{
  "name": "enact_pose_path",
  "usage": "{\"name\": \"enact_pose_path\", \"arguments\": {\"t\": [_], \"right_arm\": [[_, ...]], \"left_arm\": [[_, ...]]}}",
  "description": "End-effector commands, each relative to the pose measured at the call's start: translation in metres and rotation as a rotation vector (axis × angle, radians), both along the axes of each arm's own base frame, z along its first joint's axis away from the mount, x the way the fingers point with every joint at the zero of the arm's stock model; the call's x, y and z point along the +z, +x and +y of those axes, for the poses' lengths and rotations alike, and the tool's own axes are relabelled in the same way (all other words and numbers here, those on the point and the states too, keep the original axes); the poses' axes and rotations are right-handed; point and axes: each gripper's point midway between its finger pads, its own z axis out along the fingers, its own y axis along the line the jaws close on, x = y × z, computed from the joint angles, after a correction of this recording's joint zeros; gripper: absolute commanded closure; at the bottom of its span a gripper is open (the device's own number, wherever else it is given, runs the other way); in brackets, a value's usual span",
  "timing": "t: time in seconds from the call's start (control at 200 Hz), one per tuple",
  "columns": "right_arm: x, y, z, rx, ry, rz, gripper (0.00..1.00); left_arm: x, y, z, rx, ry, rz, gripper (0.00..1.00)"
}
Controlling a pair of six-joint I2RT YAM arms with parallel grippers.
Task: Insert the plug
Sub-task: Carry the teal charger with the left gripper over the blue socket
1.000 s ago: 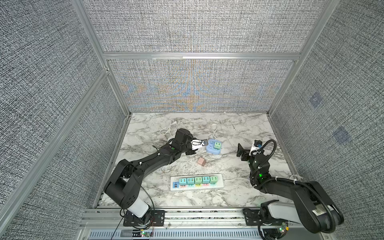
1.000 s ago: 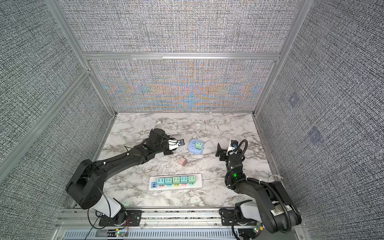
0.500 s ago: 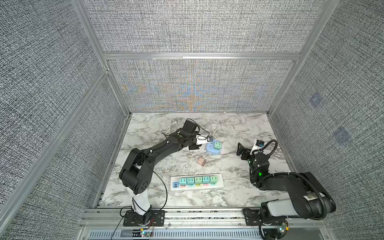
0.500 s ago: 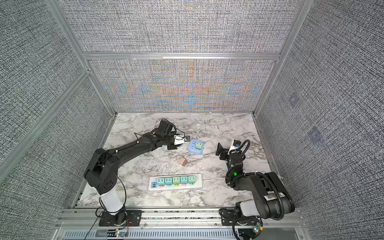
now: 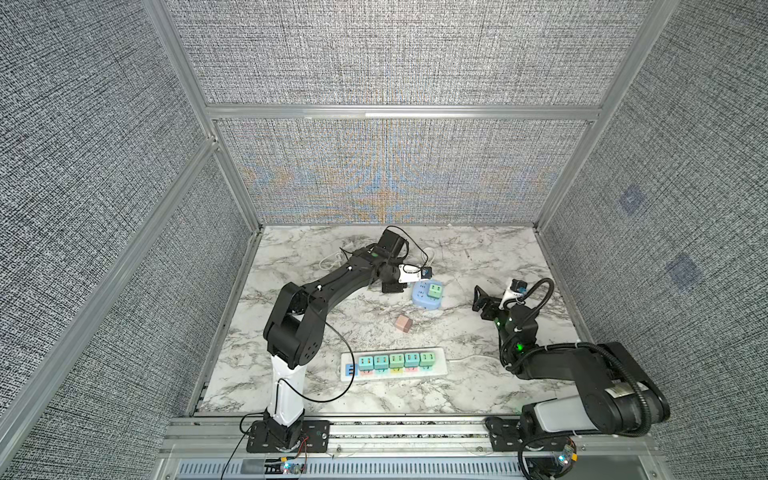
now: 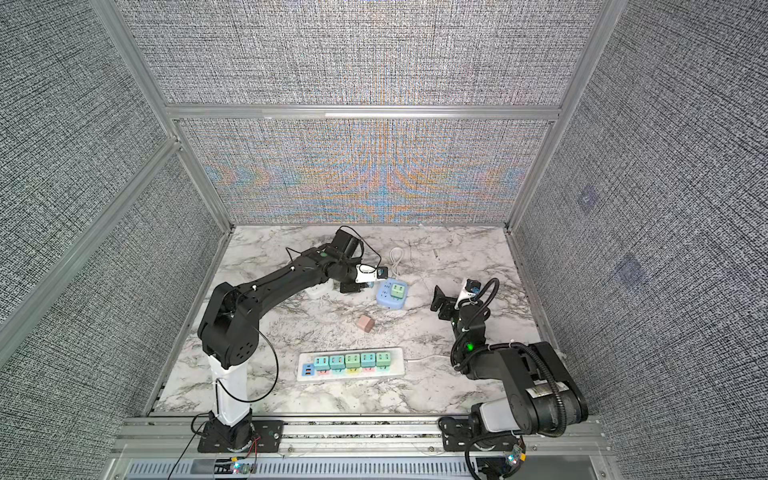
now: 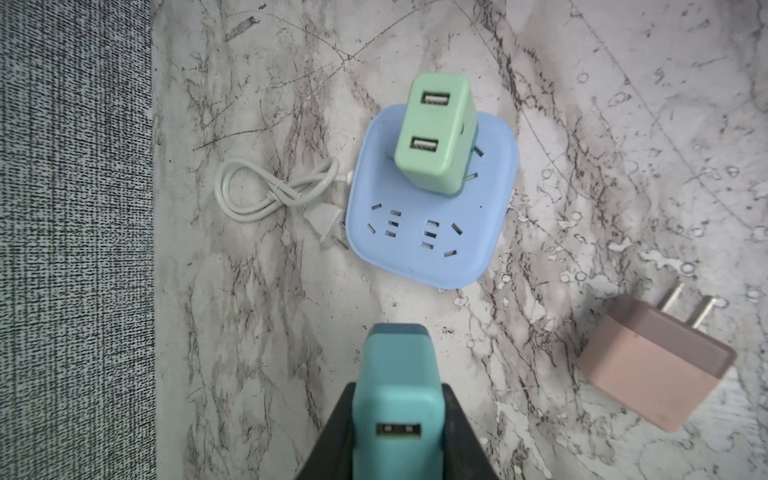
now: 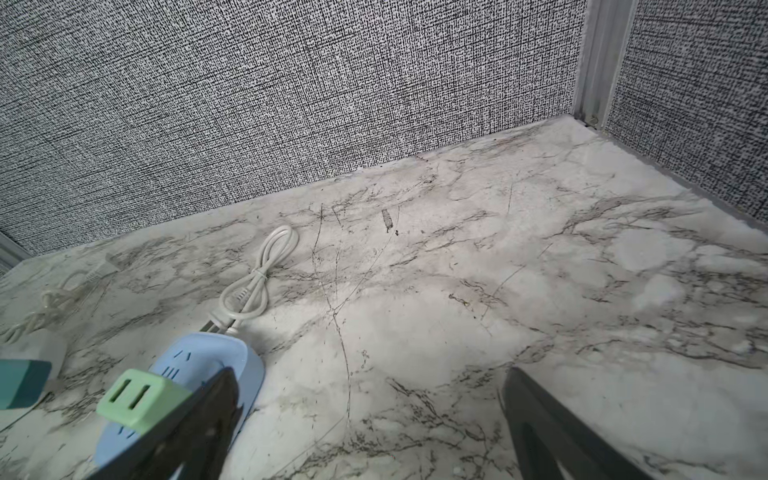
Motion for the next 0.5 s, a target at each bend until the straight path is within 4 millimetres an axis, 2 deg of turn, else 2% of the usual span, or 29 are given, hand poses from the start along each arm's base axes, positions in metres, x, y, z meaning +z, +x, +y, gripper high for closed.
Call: {"name": "enact_pose_path", "arguments": {"t": [0.0, 0.495], "right_arm": [[0.003, 0.002, 0.001, 0.003, 0.008, -0.01, 0.01], [0.003, 0.005, 0.004, 0.014, 0.007, 0.002, 0.0]], "left_arm": [[-0.01, -0.004, 0.004, -0.007, 0.05, 0.041, 1.0], [-0.023, 0.007, -0.007, -0.024, 0.1, 0.071, 1.0]]}}
